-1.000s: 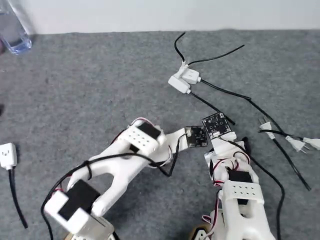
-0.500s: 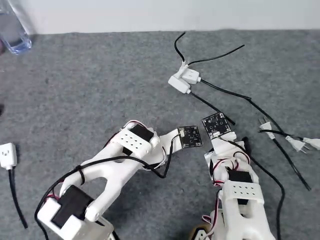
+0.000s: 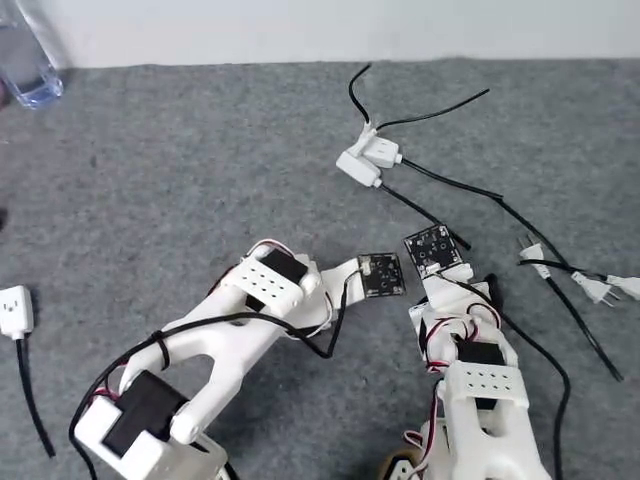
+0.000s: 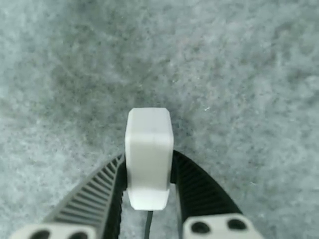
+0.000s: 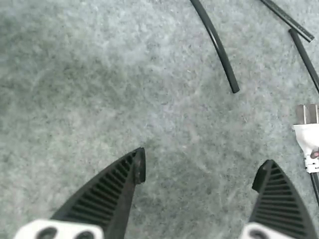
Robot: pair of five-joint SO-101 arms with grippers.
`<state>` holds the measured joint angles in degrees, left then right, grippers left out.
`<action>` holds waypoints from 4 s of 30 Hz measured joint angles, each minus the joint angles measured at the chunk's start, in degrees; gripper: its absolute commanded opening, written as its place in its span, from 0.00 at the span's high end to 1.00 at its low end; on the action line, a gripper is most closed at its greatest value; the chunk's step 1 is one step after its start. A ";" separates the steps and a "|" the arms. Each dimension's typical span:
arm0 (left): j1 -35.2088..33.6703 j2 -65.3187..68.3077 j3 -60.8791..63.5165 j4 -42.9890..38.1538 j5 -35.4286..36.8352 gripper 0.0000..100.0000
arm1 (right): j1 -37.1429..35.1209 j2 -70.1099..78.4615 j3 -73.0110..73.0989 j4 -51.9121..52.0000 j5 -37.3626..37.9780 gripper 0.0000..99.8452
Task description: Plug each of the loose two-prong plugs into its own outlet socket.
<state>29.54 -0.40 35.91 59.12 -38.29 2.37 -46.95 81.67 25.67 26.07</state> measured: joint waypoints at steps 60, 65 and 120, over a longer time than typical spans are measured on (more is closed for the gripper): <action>-6.86 -0.53 0.00 -5.54 2.90 0.85 | -0.09 0.00 0.97 -0.53 0.00 0.66; -6.86 -0.53 -0.09 -6.33 2.64 0.85 | -0.09 0.00 0.97 -0.53 0.00 0.66; -7.30 -12.66 16.97 -23.21 3.87 0.81 | -0.09 0.00 0.97 -0.53 0.00 0.66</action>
<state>22.24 -13.05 52.88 35.91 -34.42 2.29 -46.95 82.64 25.14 26.07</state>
